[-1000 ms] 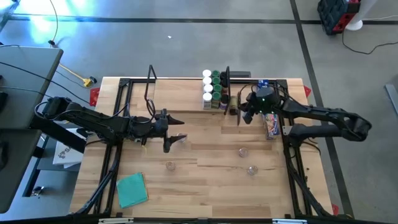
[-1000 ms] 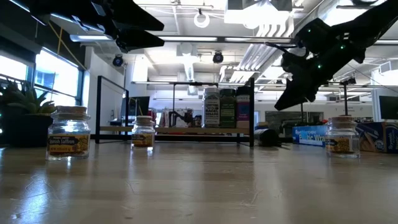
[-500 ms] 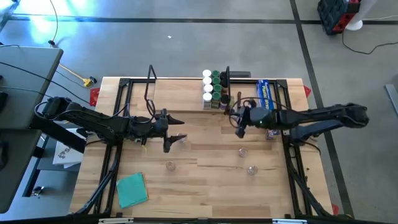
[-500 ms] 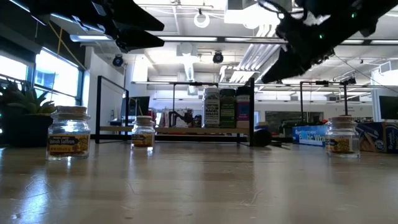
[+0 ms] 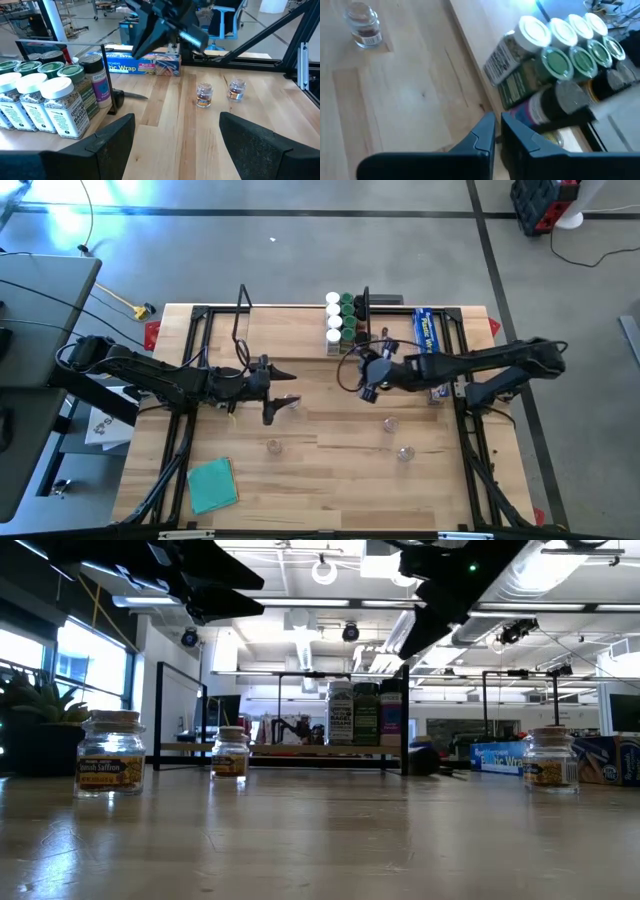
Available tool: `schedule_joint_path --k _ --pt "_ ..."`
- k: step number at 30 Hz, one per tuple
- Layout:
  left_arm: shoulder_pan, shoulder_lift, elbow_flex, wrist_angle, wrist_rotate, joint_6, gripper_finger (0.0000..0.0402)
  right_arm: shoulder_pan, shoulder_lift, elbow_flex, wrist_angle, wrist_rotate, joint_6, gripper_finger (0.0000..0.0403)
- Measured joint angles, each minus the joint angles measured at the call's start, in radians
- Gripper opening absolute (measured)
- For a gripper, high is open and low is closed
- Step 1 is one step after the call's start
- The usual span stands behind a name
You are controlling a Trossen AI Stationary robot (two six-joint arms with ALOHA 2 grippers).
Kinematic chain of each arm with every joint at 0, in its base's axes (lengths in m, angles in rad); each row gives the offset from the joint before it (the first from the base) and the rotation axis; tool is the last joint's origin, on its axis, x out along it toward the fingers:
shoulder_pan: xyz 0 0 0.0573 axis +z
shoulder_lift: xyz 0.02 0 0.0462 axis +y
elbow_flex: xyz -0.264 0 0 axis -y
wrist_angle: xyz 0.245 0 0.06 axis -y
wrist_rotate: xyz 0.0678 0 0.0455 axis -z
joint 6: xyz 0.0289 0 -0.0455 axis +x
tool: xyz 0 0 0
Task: Shelf spices
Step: Adjust the black seasoning bottles on the shelf
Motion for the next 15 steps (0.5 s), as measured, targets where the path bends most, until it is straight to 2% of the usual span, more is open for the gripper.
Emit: schedule_joint_path --k 3,8,15 --pt "0.0 0.0 0.0 -0.003 0.0 0.0 0.0284 0.0 0.084 0.048 0.007 0.045 -0.005 0.0015" --pt "0.0 0.0 0.0 -0.019 0.001 0.0 0.0284 -0.017 0.231 0.181 -0.064 0.183 -0.027 0.0002" --pt "0.0 0.0 0.0 -0.035 0.001 -0.001 0.0284 -0.083 0.36 0.346 -0.287 0.178 0.008 0.0"
